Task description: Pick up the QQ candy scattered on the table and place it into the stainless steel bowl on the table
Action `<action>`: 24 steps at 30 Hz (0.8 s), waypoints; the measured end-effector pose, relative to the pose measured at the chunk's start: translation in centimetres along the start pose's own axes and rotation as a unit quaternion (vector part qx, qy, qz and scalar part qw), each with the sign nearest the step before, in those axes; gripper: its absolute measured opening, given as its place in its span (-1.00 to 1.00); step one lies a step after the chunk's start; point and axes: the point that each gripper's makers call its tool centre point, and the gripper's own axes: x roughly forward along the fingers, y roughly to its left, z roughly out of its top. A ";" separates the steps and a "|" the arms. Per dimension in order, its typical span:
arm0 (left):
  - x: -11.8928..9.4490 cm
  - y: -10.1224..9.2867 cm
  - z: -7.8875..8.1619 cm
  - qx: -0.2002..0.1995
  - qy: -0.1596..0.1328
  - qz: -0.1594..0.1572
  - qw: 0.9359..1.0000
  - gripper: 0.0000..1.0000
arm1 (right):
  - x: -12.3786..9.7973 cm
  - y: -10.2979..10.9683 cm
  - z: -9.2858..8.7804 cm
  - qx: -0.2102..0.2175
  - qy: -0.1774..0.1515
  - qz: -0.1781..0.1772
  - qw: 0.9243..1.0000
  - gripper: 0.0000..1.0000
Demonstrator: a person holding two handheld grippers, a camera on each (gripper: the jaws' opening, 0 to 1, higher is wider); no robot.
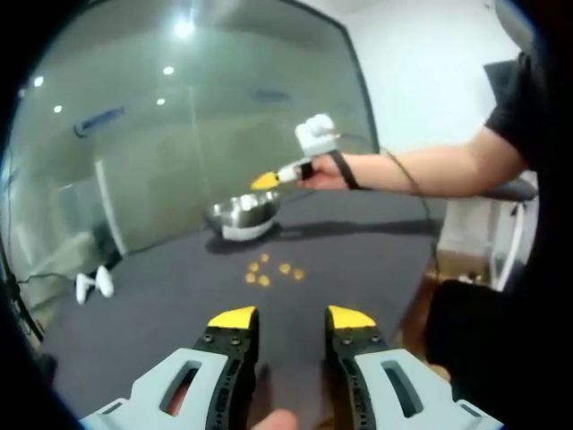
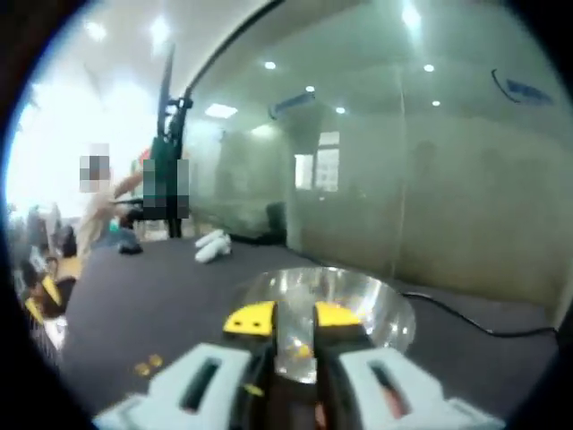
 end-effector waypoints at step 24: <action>0.9 -0.1 -0.7 0.021 0.014 -0.002 1.000 -0.38 | -10.3 8.3 -2.9 -0.042 -0.017 0.055 0.997 -0.62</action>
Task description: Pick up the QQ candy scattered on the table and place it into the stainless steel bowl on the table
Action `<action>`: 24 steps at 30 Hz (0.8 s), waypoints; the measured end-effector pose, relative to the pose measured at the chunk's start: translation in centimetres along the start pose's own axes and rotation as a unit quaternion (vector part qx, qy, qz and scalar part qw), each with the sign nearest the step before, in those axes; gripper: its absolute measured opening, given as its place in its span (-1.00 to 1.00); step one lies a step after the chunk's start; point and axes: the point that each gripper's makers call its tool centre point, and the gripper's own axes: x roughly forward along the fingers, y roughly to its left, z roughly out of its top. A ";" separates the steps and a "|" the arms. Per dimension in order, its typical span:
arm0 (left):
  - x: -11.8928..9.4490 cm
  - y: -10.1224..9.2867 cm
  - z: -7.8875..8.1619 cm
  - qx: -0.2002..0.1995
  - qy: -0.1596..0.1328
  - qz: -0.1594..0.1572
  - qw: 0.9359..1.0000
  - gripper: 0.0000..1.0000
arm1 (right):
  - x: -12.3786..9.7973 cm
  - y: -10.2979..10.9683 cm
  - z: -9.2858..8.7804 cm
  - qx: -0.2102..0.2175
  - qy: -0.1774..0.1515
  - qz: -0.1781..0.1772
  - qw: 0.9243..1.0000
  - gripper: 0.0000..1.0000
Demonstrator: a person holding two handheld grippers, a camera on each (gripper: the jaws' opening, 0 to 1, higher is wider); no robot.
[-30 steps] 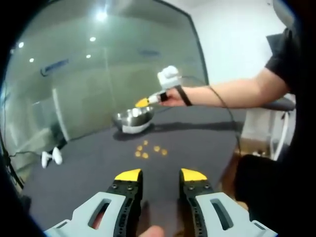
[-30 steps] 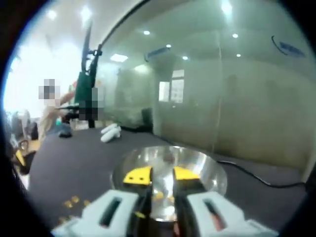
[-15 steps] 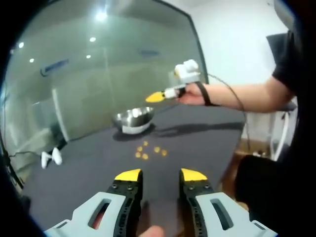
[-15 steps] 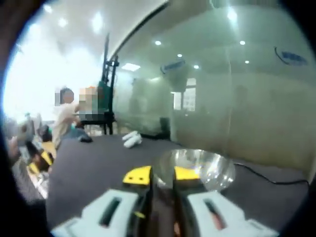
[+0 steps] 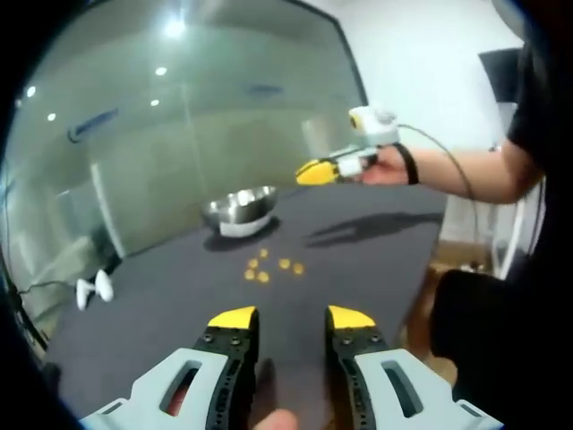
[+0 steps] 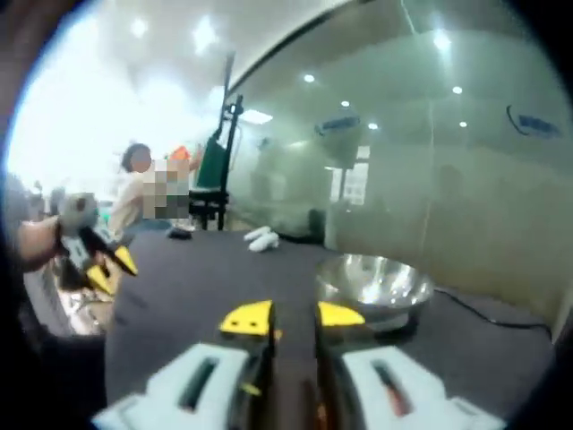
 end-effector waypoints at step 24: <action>-0.4 -0.3 -0.4 -0.004 0.002 0.004 1.000 -0.38 | -2.4 2.3 -6.2 0.037 0.054 0.002 0.998 -0.63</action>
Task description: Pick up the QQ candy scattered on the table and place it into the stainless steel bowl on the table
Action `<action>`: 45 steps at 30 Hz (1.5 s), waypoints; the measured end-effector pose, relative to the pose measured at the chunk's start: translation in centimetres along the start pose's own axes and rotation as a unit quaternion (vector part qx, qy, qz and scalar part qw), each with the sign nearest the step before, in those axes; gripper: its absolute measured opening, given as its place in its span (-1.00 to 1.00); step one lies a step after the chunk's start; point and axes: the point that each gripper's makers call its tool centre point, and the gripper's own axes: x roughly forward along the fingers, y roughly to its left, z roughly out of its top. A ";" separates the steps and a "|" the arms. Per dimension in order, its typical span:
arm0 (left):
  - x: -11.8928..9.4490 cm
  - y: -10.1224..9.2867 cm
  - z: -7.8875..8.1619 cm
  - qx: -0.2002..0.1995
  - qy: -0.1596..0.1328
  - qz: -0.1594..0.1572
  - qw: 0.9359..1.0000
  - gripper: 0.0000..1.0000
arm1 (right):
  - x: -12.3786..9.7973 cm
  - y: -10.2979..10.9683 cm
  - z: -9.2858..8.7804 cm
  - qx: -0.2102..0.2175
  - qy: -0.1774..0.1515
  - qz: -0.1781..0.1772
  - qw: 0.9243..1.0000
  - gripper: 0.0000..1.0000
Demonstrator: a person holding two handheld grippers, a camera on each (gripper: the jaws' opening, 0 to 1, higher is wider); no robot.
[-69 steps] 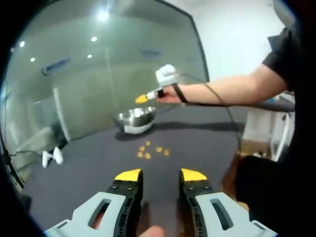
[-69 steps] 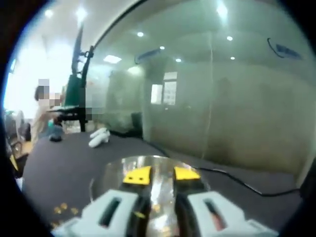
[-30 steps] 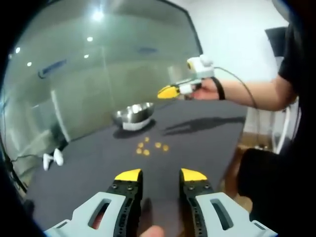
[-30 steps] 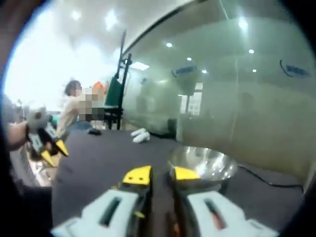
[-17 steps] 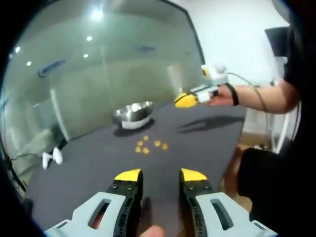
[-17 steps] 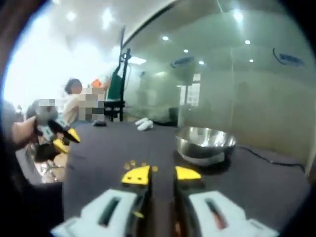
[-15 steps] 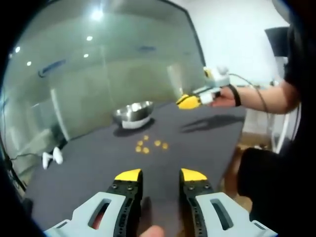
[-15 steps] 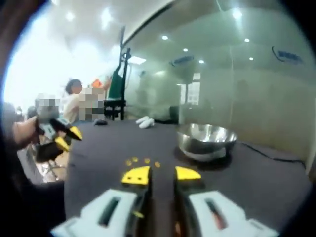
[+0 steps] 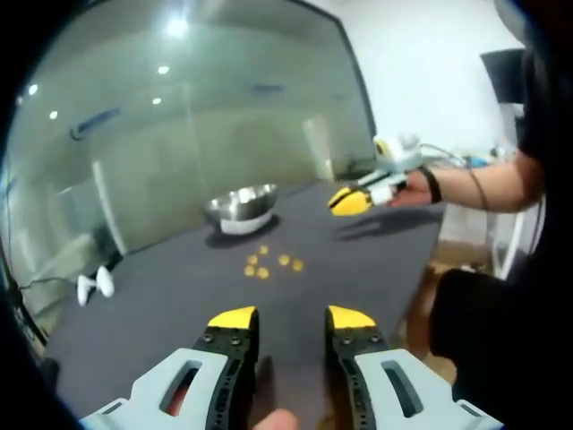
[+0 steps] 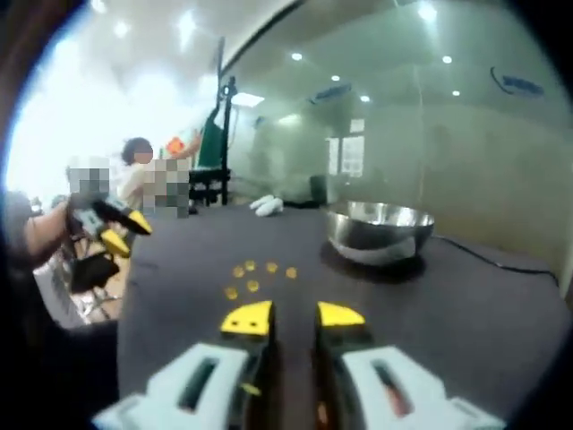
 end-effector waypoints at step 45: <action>-1.6 1.6 -1.0 -0.008 0.006 0.022 1.000 -0.38 | 14.5 1.3 -1.3 -0.013 0.066 0.041 0.997 -0.63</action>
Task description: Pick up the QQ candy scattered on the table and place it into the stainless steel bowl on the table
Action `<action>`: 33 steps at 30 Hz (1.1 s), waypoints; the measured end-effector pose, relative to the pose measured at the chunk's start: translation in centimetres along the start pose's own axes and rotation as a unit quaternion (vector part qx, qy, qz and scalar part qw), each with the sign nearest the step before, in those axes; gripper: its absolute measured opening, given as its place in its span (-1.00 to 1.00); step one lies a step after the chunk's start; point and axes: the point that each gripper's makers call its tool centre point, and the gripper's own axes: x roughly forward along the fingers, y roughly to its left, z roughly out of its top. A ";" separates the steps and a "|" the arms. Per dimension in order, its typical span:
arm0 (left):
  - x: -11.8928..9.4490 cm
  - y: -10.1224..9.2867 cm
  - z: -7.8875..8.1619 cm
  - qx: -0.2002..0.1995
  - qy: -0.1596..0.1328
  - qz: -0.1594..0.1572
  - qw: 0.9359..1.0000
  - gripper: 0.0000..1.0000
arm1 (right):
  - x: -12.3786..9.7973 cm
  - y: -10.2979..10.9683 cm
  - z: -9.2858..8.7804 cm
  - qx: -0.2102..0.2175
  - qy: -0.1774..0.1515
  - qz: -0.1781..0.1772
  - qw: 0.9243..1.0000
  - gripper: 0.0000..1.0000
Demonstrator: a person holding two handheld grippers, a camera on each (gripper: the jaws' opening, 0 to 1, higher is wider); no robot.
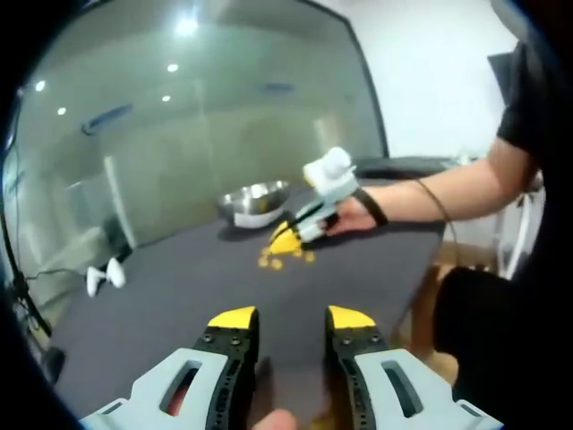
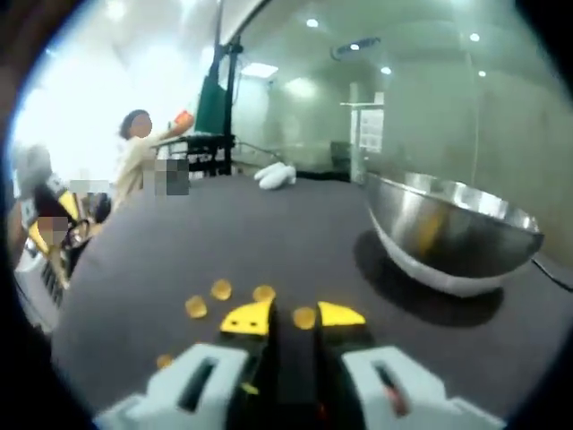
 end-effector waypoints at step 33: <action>-1.1 1.0 -0.2 -0.004 0.000 0.019 1.000 -0.38 | -3.5 -2.9 4.6 0.041 -0.066 -0.042 0.996 -0.83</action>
